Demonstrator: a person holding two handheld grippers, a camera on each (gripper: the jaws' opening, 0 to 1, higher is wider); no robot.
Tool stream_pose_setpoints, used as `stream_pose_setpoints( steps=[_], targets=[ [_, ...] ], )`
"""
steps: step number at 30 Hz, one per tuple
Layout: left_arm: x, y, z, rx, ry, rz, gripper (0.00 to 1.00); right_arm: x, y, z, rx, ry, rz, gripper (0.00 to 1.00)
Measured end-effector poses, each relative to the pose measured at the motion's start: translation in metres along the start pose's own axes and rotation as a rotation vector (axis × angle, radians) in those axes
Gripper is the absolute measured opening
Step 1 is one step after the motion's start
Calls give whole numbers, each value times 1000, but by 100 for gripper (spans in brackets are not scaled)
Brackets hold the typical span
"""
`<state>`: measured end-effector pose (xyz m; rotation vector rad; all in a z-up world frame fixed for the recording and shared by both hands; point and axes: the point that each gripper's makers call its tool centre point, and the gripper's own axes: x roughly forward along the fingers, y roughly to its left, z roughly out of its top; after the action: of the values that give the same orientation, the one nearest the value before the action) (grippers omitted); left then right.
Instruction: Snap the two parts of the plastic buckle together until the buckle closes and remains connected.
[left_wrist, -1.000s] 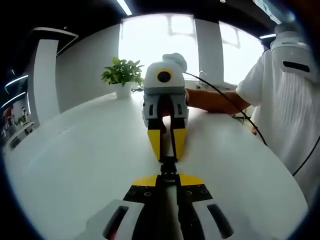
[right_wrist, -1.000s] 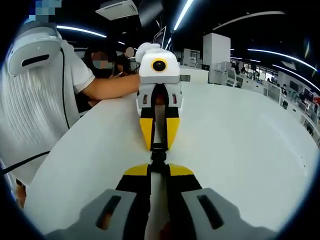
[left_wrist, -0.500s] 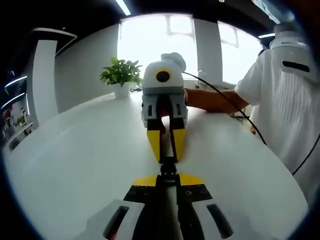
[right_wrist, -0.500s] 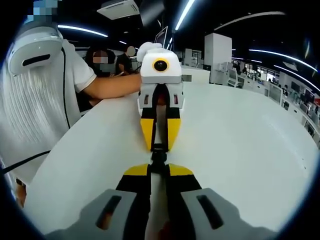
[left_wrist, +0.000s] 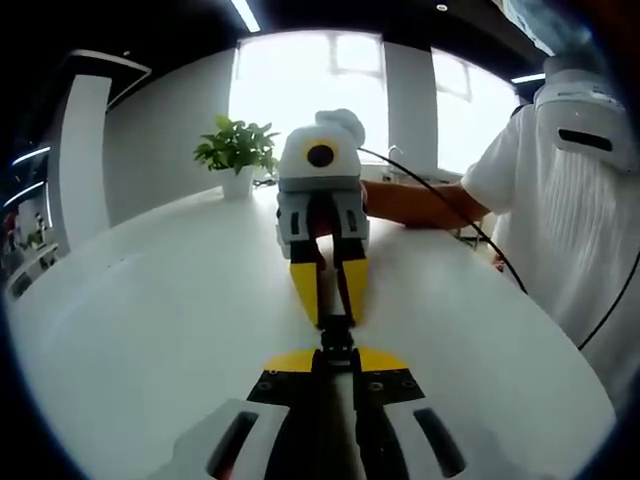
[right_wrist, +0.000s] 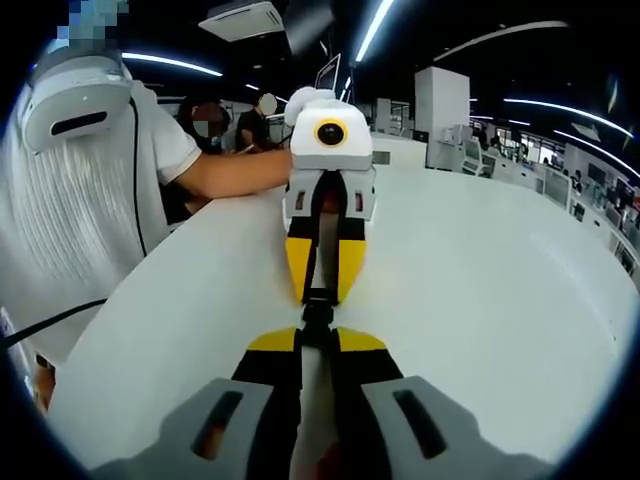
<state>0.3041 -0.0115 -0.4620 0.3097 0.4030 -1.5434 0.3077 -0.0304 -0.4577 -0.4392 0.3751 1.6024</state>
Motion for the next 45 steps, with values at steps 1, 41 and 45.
stream_pose_setpoints(
  steps=[1,41,45],
  targets=[
    [0,0,0,1,1,1,10,0,0,0,-1,1,-1,10],
    [4,-4,5,-4,-19,29,11,2,7,1,-22,-10,-49,11],
    [4,-5,5,-6,-16,32,11,2,6,2,-25,-10,-60,11]
  ],
)
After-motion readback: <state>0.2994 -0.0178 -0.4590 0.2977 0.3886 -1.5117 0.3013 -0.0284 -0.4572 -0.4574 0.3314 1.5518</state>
